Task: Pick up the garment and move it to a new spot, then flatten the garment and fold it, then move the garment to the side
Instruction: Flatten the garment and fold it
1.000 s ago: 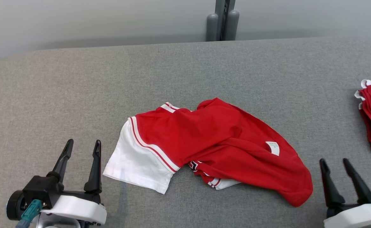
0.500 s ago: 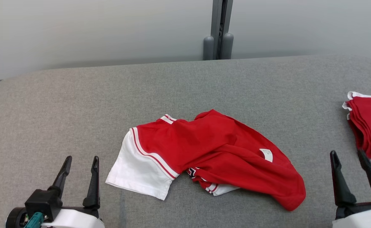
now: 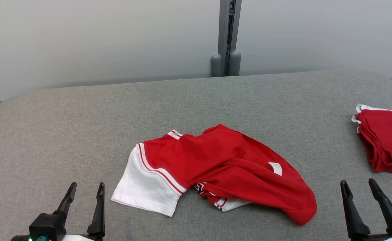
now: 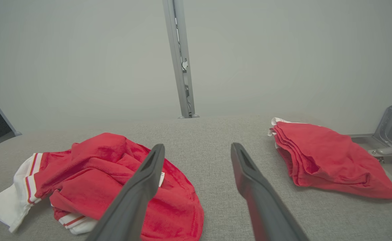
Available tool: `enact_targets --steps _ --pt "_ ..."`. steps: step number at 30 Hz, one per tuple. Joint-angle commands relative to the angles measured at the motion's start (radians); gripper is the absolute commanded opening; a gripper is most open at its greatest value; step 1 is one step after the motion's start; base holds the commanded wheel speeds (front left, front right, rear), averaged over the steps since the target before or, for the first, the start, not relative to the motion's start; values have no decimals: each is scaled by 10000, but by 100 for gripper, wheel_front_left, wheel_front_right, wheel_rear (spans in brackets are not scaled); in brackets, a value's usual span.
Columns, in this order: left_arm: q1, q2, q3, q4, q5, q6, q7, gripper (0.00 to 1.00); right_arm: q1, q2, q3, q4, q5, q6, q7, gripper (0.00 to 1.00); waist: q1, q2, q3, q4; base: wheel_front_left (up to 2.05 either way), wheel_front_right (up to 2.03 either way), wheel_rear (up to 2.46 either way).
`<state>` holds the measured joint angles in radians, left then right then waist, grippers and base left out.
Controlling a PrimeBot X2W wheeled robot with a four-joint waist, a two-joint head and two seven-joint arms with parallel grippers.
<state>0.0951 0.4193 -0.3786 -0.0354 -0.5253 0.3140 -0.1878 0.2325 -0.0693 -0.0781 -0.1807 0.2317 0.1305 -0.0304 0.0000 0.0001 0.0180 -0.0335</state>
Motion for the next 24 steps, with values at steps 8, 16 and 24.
enact_targets --steps 8,16,24 --pt "-127 43 -91 16 -45 58 78 100 103 25 -10 -79 -46 6 66 100 0 -1 -14 73 0 0 0" --pt "-926 90 -358 175 189 -266 273 100 -126 47 -48 -155 -94 6 74 100 0 -1 362 158 0 0 0" --pt "-2464 -194 -961 1909 -171 -1317 1142 100 -550 35 238 8 -107 6 14 100 0 -1 932 -105 0 0 0"
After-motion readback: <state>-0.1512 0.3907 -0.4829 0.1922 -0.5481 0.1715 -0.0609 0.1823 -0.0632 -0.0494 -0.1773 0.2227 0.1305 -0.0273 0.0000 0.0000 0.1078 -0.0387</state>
